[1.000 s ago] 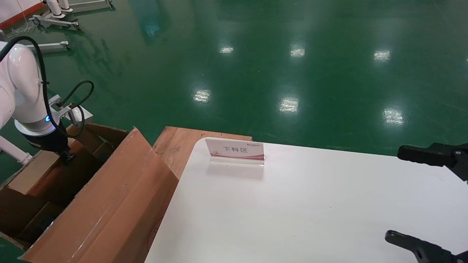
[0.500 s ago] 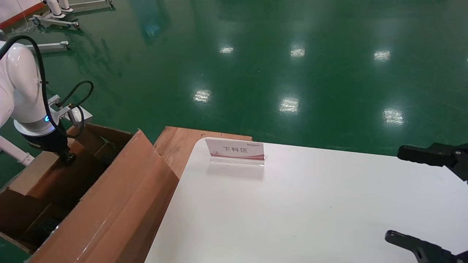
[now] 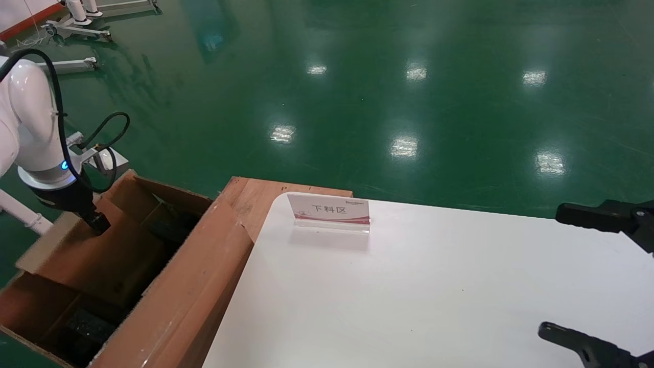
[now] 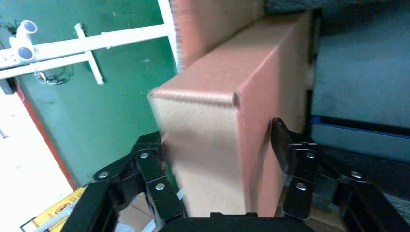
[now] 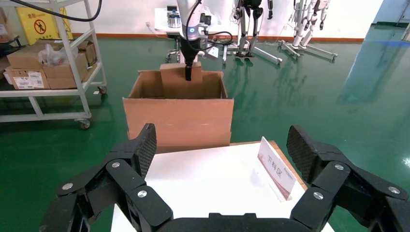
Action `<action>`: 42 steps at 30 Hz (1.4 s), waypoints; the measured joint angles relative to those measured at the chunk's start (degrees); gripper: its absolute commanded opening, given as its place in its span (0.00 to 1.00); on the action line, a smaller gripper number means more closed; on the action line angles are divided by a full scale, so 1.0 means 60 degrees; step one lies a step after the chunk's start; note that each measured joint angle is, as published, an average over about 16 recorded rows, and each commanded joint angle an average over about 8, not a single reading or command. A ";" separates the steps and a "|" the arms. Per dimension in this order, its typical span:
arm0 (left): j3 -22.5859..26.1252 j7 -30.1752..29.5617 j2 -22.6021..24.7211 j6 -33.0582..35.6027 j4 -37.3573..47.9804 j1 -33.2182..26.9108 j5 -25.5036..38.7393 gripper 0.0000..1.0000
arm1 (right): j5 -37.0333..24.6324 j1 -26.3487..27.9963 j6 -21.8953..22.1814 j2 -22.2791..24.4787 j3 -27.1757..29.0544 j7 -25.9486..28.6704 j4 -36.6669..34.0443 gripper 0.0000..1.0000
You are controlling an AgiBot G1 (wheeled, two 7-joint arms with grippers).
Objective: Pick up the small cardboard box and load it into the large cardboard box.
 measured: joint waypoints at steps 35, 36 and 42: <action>-0.2009 0.2065 -0.2083 -0.0787 -0.4807 -0.2183 -0.2696 1.00 | 0.0002 0.0006 0.0001 0.0002 -0.0008 -0.0007 -0.0010 1.00; -0.2088 0.2080 -0.2161 -0.0743 -0.4978 -0.2192 -0.2751 1.00 | 0.0002 0.0006 0.0001 0.0002 -0.0008 -0.0008 -0.0010 1.00; -0.2802 0.2255 -0.2424 -0.0463 -0.5705 -0.1894 -0.2991 1.00 | 0.0001 0.0006 0.0002 0.0002 -0.0008 -0.0009 -0.0013 1.00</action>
